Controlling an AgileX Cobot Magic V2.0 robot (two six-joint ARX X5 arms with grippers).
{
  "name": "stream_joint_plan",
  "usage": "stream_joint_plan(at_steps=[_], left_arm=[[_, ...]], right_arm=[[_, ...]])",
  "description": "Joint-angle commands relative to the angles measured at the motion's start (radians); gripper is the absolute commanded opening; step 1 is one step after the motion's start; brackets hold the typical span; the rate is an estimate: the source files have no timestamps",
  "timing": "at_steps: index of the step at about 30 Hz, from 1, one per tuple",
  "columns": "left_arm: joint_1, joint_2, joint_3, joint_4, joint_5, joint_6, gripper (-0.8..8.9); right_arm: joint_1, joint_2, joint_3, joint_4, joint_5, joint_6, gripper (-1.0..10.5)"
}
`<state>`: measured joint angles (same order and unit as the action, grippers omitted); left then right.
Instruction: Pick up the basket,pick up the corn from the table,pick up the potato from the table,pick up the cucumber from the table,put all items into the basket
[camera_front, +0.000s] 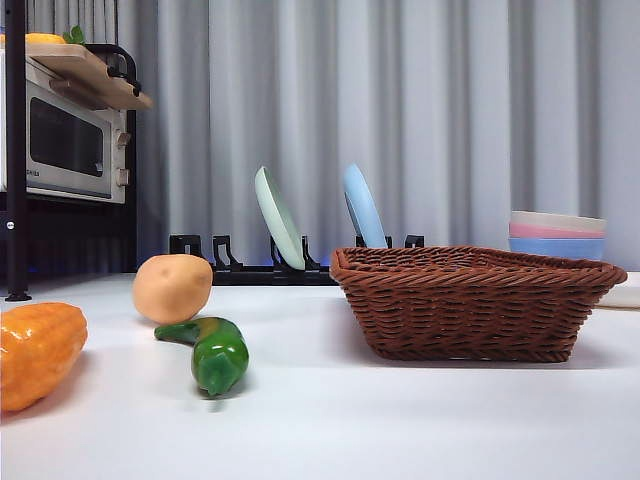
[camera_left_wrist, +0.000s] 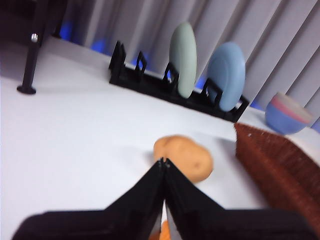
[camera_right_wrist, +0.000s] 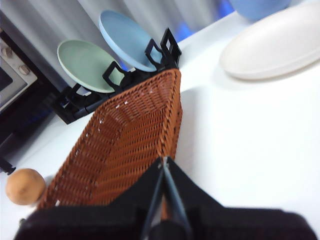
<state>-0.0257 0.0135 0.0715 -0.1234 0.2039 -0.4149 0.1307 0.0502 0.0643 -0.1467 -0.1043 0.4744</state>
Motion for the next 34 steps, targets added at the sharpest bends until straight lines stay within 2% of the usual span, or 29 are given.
stream_joint_plan(at_steps=[1,3,8,11,16,22,23,24,27,28,29,32,34], left_arm=[[0.000,0.020,0.055,-0.003,0.009,0.000,-0.07],[-0.001,0.052,0.097,-0.005,0.014,0.006,-0.07],[-0.001,0.172,0.215,-0.017,0.062,0.081,-0.07],[-0.001,0.271,0.300,-0.066,0.076,0.137,-0.08],[-0.001,0.473,0.461,-0.189,0.170,0.246,-0.08],[-0.001,0.698,0.618,-0.319,0.304,0.314,0.03],[-0.001,0.727,0.634,-0.327,0.316,0.314,0.19],[-0.001,0.751,0.645,-0.328,0.329,0.314,0.78],[-0.001,0.794,0.657,-0.327,0.331,0.310,3.39],[-0.001,0.804,0.657,-0.328,0.328,0.310,3.91],[-0.001,0.810,0.657,-0.335,0.325,0.310,3.93],[-0.001,0.815,0.657,-0.354,0.321,0.310,3.93],[-0.001,0.815,0.657,-0.358,0.321,0.310,3.93]], right_arm=[[0.000,0.048,0.051,0.011,0.006,-0.035,0.0],[0.000,0.099,0.091,0.011,0.006,-0.074,0.0],[0.000,0.259,0.212,0.010,0.004,-0.137,0.0],[0.000,0.373,0.300,0.003,-0.002,-0.174,0.0],[0.000,0.566,0.456,-0.052,-0.008,-0.237,0.0],[0.000,0.795,0.638,-0.212,-0.154,-0.343,0.0],[0.000,0.830,0.663,-0.238,-0.174,-0.354,0.1],[0.000,0.861,0.683,-0.254,-0.189,-0.362,0.6],[0.001,0.929,0.717,-0.267,-0.205,-0.360,3.1],[0.001,0.948,0.726,-0.268,-0.204,-0.360,3.8],[0.001,0.966,0.732,-0.267,-0.204,-0.360,4.1],[0.000,1.019,0.757,-0.267,-0.199,-0.364,4.1],[0.000,1.069,0.786,-0.270,-0.166,-0.373,4.1]])
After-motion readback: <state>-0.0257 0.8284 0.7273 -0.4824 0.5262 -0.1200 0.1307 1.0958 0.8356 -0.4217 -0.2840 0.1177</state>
